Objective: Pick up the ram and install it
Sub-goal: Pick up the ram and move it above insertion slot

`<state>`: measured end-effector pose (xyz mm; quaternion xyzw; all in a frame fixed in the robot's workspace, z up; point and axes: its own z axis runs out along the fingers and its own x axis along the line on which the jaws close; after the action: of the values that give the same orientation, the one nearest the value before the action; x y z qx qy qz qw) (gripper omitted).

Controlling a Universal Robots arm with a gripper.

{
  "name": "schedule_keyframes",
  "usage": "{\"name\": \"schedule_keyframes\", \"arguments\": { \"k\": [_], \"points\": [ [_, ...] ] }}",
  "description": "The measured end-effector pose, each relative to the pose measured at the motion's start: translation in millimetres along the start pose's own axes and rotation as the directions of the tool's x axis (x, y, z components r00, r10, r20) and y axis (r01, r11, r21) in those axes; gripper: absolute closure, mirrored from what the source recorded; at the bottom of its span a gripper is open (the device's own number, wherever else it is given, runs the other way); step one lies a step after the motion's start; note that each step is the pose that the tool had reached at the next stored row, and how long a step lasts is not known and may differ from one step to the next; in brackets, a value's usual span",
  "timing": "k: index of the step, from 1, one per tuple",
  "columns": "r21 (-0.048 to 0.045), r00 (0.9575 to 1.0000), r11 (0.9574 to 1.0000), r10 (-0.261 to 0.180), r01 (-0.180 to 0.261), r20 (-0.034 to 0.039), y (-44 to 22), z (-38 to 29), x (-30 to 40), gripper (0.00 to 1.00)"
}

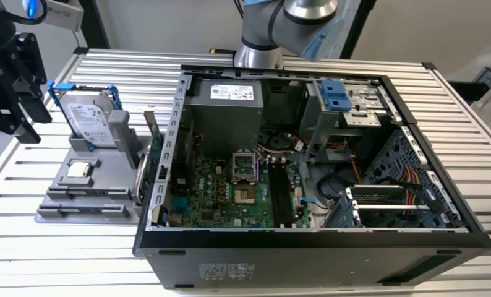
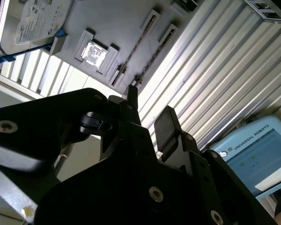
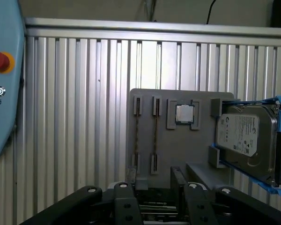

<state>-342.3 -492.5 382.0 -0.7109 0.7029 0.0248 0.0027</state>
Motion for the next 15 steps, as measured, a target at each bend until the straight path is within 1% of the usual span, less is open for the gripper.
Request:
{"name": "schedule_keyframes", "arguments": {
  "k": [5, 6, 15],
  "points": [
    [0.0001, 1.0000, 1.0000, 0.000, 0.000, 0.0001, 0.0, 0.1, 0.2, 1.00],
    [0.0000, 1.0000, 1.0000, 0.000, 0.000, 0.0000, 0.0, 0.0, 0.2, 0.00],
    [0.0000, 1.0000, 1.0000, 0.000, 0.000, 0.0001, 0.0, 0.6, 0.4, 0.00]
  ]
}}
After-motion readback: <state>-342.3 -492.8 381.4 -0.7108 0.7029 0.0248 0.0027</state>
